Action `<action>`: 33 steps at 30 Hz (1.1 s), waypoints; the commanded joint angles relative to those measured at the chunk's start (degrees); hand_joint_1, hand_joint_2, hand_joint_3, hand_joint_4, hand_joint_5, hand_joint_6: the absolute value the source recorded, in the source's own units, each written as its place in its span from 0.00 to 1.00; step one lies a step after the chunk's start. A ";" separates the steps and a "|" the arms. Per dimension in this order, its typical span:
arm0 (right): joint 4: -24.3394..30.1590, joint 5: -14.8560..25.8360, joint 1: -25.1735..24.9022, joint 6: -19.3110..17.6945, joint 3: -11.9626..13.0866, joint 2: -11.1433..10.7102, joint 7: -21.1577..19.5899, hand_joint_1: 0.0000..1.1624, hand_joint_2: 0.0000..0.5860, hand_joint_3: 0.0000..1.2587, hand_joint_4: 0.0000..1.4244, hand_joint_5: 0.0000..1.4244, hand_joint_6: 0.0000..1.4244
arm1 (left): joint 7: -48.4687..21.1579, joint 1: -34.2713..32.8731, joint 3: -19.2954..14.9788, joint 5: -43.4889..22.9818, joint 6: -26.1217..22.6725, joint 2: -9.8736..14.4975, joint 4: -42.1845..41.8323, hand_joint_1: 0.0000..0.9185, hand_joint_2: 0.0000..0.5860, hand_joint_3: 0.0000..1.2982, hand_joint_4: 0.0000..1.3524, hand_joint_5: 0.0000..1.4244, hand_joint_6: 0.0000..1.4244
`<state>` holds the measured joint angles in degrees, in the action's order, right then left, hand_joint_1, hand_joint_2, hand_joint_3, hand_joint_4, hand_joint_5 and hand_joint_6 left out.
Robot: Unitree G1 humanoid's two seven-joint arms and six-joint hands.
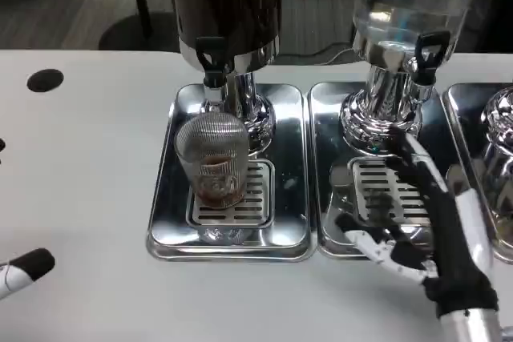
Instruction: Grasp the cup under the faucet to collect the drink, then remove the cup.
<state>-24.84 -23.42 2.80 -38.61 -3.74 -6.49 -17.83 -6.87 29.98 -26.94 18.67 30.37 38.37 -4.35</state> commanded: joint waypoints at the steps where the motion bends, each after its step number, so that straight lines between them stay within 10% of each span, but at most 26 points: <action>1: -2.53 -0.50 -2.96 -0.46 -1.50 0.84 -1.30 0.82 0.28 0.10 0.11 0.15 0.15 | -0.51 2.08 -1.79 -0.50 1.05 -0.12 -1.02 0.00 0.03 0.00 0.00 0.00 0.00; 33: -25.20 -1.44 -22.84 -0.65 -9.49 6.76 -3.01 0.82 0.28 0.07 0.10 0.14 0.15 | -0.71 8.80 -8.96 -3.51 3.20 -2.54 -2.74 0.00 0.03 0.00 0.00 0.00 0.00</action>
<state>-48.51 -24.69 -18.05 -38.77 -12.60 -0.42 -20.21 -6.89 38.00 -35.12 15.92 32.78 36.49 -6.64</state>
